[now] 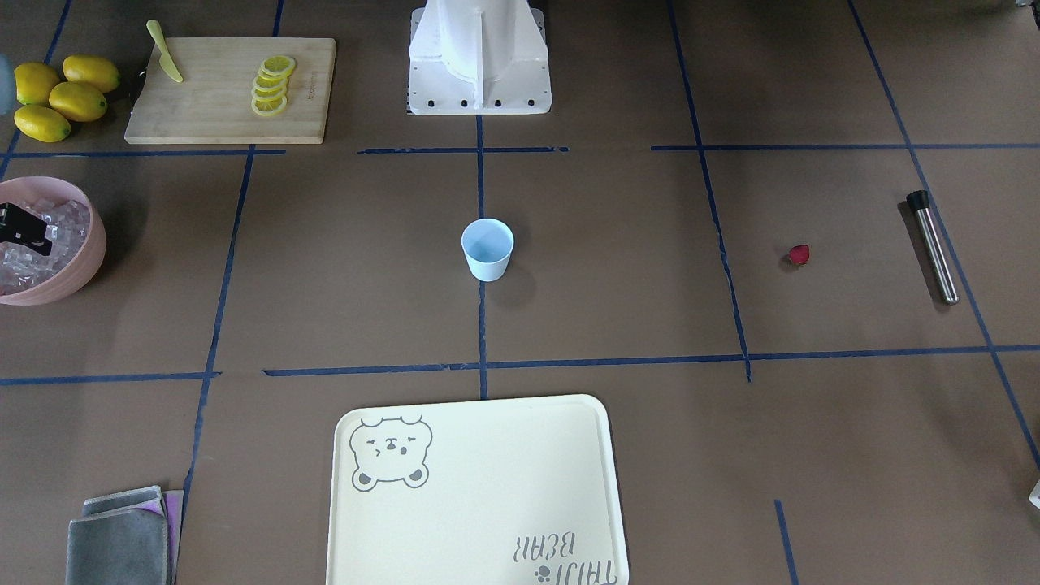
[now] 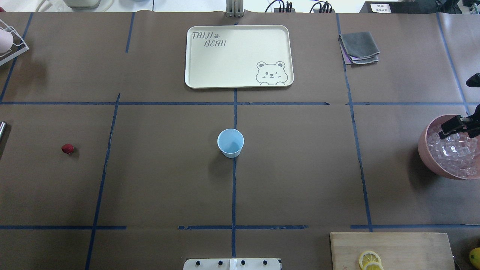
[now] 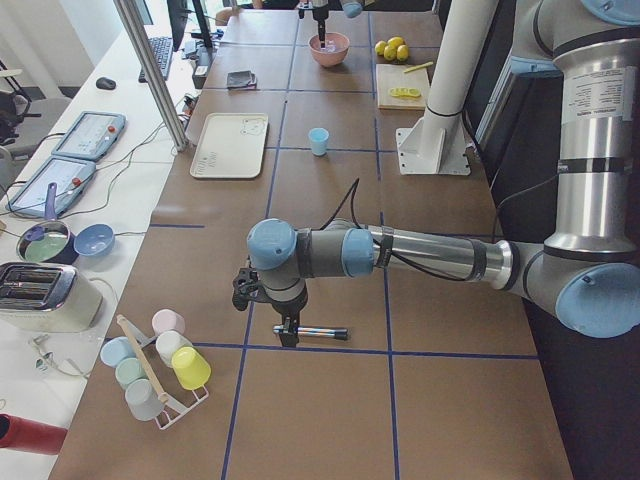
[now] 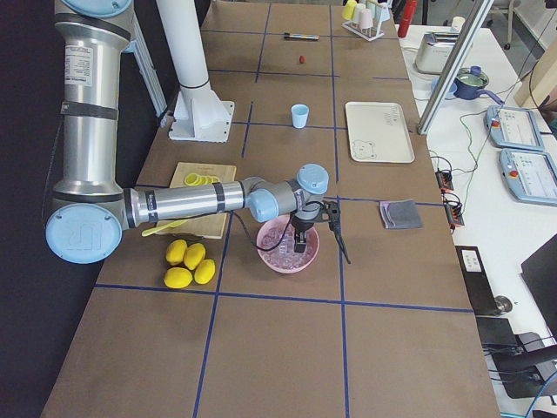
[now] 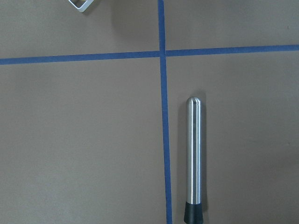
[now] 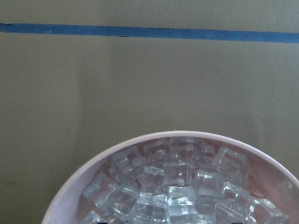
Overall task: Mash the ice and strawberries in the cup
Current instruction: 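Grasp an ice cube from the pink bowl with the right gripper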
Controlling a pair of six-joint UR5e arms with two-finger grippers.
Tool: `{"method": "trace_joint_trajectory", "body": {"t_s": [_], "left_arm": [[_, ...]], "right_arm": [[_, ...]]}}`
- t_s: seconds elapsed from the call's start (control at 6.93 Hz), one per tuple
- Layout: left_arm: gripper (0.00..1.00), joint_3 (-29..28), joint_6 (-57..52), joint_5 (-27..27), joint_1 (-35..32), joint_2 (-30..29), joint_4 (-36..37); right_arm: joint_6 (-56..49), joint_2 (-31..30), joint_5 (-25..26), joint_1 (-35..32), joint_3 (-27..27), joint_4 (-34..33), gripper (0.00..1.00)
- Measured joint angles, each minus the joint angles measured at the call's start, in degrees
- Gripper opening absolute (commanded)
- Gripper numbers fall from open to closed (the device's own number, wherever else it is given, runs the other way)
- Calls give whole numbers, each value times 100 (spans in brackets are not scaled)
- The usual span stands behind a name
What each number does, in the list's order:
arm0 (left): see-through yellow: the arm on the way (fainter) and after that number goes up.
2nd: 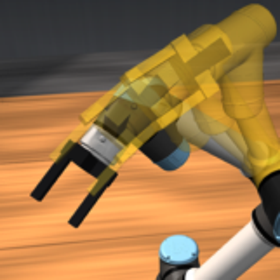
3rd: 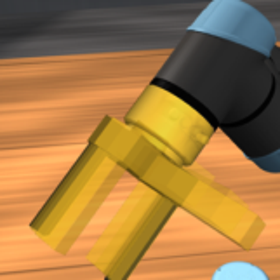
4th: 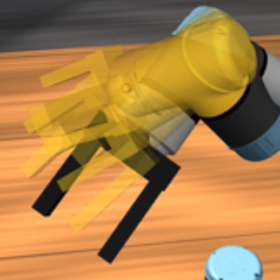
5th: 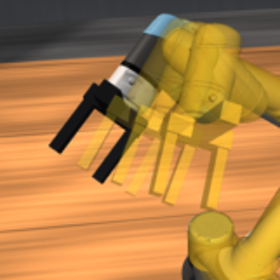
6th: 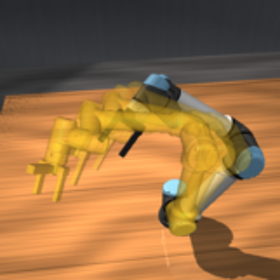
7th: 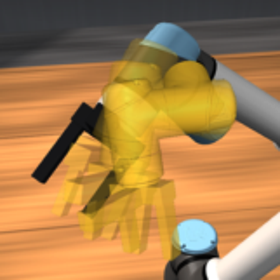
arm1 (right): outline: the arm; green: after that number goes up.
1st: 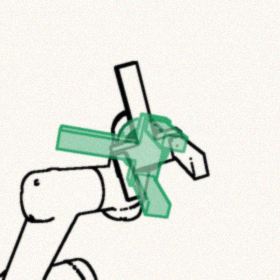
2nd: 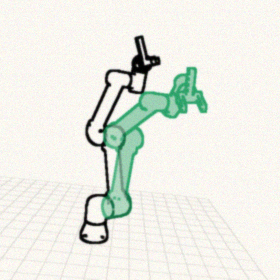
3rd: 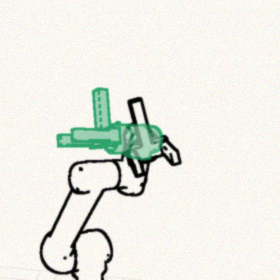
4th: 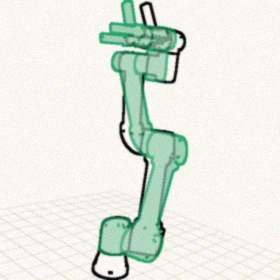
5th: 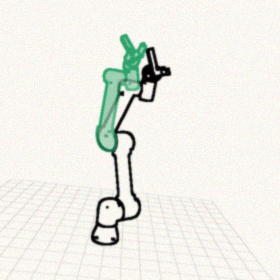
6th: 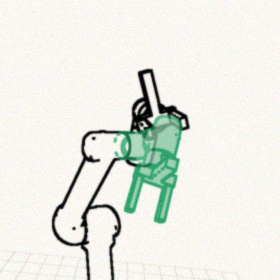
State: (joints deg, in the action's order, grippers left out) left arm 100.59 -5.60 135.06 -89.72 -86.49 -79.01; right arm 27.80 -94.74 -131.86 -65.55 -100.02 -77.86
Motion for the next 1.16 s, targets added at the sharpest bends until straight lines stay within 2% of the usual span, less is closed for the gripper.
{"method": "trace_joint_trajectory", "body": {"t_s": [0.43,0.58,0.87,1.16], "left_arm": [[100,7,-5,3,-5,8,0],[100,6,-11,3,-8,16,0],[100,5,-28,3,-10,34,-1],[100,5,-37,3,-10,43,-1]], "right_arm": [[6,23,2,5,78,-1,69],[6,26,2,6,87,-1,61],[6,26,0,13,90,-1,40],[5,26,-6,16,89,1,10]]}}
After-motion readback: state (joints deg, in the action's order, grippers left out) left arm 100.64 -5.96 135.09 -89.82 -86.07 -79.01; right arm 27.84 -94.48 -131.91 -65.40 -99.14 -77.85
